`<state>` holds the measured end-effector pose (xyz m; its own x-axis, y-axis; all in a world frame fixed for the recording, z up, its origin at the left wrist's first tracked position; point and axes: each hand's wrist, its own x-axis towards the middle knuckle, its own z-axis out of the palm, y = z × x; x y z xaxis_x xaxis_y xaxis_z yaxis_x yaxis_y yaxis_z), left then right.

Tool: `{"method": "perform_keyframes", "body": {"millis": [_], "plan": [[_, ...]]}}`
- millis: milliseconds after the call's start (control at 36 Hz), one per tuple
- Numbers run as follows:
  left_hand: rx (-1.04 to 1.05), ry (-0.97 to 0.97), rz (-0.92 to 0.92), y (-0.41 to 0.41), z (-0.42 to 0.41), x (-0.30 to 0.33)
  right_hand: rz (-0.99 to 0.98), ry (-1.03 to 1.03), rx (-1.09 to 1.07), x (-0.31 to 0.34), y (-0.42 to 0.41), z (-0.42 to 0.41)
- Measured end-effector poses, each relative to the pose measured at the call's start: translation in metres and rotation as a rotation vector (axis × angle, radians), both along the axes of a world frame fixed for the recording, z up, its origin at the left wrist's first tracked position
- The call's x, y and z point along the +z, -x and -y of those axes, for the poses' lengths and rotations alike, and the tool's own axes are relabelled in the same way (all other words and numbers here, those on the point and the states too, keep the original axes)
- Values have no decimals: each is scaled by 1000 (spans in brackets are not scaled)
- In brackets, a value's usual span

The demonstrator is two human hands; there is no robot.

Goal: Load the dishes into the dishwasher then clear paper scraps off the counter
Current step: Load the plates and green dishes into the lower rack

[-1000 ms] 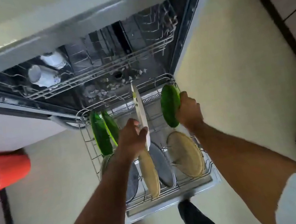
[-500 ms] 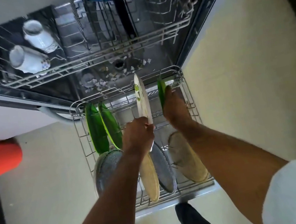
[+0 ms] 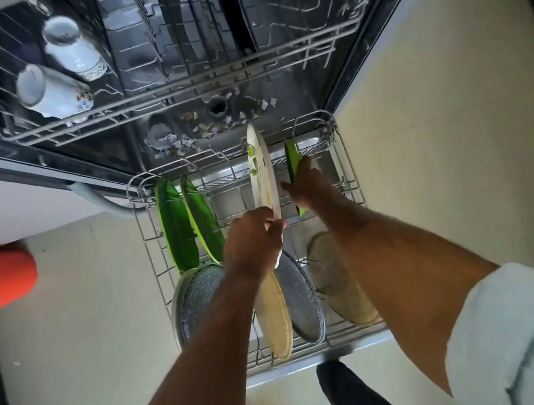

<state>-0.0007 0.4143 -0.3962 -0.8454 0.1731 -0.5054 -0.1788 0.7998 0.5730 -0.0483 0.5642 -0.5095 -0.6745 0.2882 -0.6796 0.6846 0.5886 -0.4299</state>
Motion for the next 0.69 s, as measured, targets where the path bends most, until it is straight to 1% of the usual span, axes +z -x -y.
{"method": "perform_keyframes", "body": {"millis": [56, 111, 222, 278, 361, 472, 528, 611, 694], "plan": [[23, 8, -6, -1, 1, 3, 10, 1, -5, 5, -7, -1], [59, -6, 0, -5, 2, 6, -37, -29, 6, 14, -18, -2], [135, -24, 41, -22, 8, 8, -233, -140, 107, 34, -50, 1], [149, -29, 60, -36, 11, 10, -345, -156, 132, 40, -67, 3], [137, -34, 54, -58, 17, 12, -455, -179, 141, 49, -94, 6], [162, -24, 23, -94, 30, 9, -508, -192, 152, 65, -135, 15], [137, -20, -1, -115, 35, 11, -529, -221, 145, 72, -160, 18], [118, -20, -16, -148, 42, 18, -627, -289, 153, 79, -201, 27], [88, -12, 23, -187, 53, 17, -597, -321, 169, 81, -245, 45]]}}
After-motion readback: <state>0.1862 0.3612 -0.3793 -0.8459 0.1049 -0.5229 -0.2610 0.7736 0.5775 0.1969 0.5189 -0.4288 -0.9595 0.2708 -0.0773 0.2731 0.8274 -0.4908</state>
